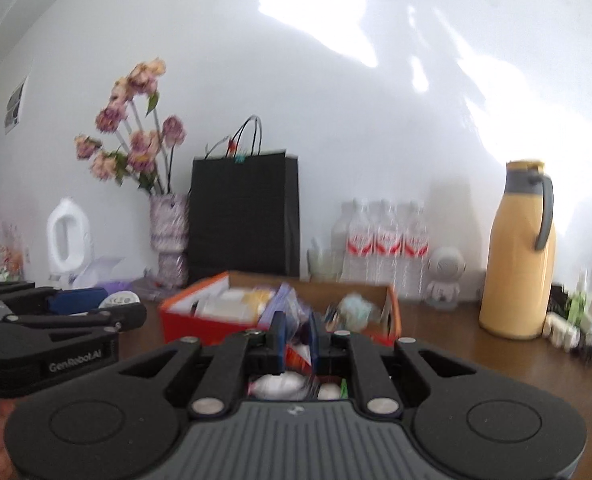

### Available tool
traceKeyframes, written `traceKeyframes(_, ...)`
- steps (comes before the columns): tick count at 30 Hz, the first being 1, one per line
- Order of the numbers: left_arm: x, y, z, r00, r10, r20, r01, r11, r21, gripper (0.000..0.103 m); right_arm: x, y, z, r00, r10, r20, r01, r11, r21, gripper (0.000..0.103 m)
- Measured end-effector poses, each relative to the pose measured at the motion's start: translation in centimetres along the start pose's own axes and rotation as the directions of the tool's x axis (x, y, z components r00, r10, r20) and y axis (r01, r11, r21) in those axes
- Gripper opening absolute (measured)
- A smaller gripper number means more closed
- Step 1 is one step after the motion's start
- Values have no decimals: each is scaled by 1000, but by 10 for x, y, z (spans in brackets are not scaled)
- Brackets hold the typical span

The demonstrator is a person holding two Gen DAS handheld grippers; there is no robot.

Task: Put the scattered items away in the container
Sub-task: 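Carry the tin and wrapper over the box and release both inside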

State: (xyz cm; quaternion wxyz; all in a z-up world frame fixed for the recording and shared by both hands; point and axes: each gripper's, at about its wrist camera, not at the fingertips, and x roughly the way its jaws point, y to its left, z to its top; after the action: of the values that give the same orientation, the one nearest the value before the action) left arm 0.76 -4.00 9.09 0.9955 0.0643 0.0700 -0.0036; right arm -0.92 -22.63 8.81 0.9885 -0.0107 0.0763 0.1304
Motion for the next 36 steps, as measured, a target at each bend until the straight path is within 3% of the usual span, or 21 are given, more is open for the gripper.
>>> traceKeyframes(3,46,-5,36,999,-8,44,8,1000,18,41,36,-12,36,999,-15,44,16,1000,-17,10)
traceKeyframes(5,83,-4,59,999,-27,33,27,1000,2,41,68,-23,64,1000,-10,25,11,999,-30,10)
traceKeyframes(7,129,1,81,995,-81,-64,77,995,-62,41,111,-35,90,997,-7,-80,3,998,-55,11)
traceKeyframes(9,182,3,91,966,-173,-193,149,980,-132,41,165,-50,106,967,-26,-252,8,997,-72,11)
traceKeyframes(12,258,-11,82,896,-235,-378,193,970,-146,41,247,-80,107,877,-21,-481,6,999,-32,11)
traceKeyframes(14,297,-19,65,844,-255,-472,205,966,-156,41,292,-95,93,791,2,-612,18,999,28,11)
traceKeyframes(17,334,-22,37,792,-233,-564,170,972,-162,41,340,-100,63,666,-9,-746,44,999,27,11)
traceKeyframes(19,349,-21,24,757,-255,-602,173,966,-192,45,362,-101,49,612,-16,-791,62,998,28,14)
traceKeyframes(20,354,-19,22,741,-278,-611,184,960,-213,58,371,-102,44,592,-24,-805,69,997,21,23)
traceKeyframes(21,356,-18,19,733,-283,-619,185,958,-220,64,378,-102,39,576,-33,-817,81,997,17,42)
traceKeyframes(23,354,-12,21,741,-271,-614,180,961,-208,82,383,-101,39,581,-25,-813,82,996,28,50)
traceKeyframes(27,343,12,43,759,-212,-616,117,975,-191,91,375,-94,55,611,30,-791,79,992,99,66)
traceKeyframes(28,339,19,48,763,-190,-618,93,978,-186,98,372,-92,59,612,62,-788,77,987,138,68)
traceKeyframes(30,332,30,56,771,-125,-625,43,989,-145,102,367,-85,67,612,102,-784,62,982,176,71)
traceKeyframes(33,318,36,59,777,-46,-628,-4,997,-78,103,358,-66,73,632,58,-772,49,992,114,75)
traceKeyframes(35,303,41,61,803,-13,-596,-31,998,-63,103,348,-57,77,663,24,-748,69,993,93,75)
traceKeyframes(36,292,43,62,828,9,-560,-52,997,-60,103,340,-54,79,694,26,-719,71,992,104,75)
